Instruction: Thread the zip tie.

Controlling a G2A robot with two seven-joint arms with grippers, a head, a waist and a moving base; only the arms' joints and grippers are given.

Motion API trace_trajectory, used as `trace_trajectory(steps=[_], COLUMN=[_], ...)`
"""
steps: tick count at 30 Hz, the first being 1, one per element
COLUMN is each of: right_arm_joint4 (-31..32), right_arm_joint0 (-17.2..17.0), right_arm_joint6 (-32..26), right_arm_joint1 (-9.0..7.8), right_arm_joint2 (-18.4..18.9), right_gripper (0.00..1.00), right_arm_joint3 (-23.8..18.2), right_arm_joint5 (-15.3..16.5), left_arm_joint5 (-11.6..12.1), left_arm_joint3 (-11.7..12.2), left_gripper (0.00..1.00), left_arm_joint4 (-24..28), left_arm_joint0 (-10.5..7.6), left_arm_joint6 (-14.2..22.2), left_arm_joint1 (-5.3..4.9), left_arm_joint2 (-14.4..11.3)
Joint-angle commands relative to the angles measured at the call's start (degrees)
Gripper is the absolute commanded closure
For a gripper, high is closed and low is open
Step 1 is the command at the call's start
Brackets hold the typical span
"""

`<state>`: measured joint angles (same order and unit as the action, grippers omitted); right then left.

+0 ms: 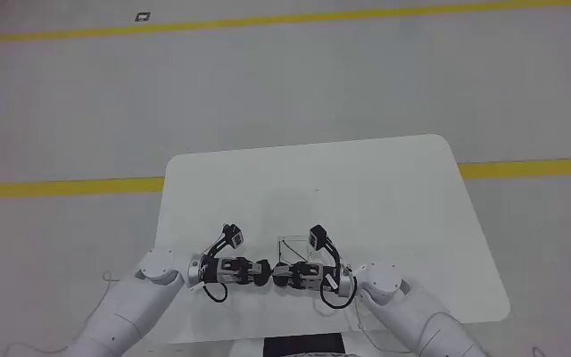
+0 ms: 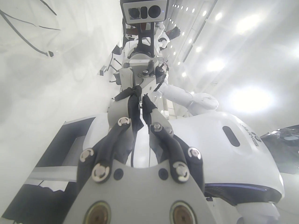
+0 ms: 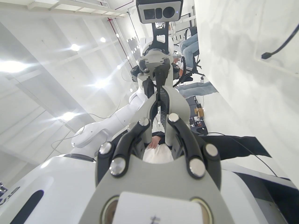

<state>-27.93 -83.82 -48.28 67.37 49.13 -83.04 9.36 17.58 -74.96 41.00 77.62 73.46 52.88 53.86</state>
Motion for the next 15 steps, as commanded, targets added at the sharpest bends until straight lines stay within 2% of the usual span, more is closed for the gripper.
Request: trace_trajectory(steps=[1, 8, 9, 10, 15], right_arm_joint4=[0.02, 0.04, -0.11, -0.55, -1.80], right_arm_joint0=[0.00, -0.01, -0.07, -0.23, -1.62], right_arm_joint6=[-0.02, 0.02, 0.15, 0.34, 0.20], right_arm_joint1=[0.00, -0.02, -0.04, -0.07, -0.76], right_arm_joint2=[-0.02, -0.02, 0.09, 0.38, 3.07], right_gripper=[1.00, 1.00, 0.91, 0.00, 0.00], right_arm_joint3=[-0.03, -0.11, -0.06, 0.03, 0.17], right_arm_joint5=[-0.02, 0.03, 0.04, 0.20, 1.49], left_arm_joint5=[0.04, 0.24, 0.28, 0.35, 0.86], left_arm_joint3=[-0.01, -0.04, -0.04, -0.03, 0.03], left_gripper=[1.00, 1.00, 1.00, 1.00, 1.00], left_arm_joint4=[0.01, 0.06, 0.08, 0.12, 0.67], left_arm_joint0=[0.00, 0.05, 0.06, 0.08, 0.41], left_arm_joint6=[-0.04, -0.04, -0.05, -0.04, 0.16], left_arm_joint1=[-0.02, -0.11, -0.13, -0.15, -0.39], left_arm_joint2=[-0.03, -0.04, -0.04, -0.01, 0.66])
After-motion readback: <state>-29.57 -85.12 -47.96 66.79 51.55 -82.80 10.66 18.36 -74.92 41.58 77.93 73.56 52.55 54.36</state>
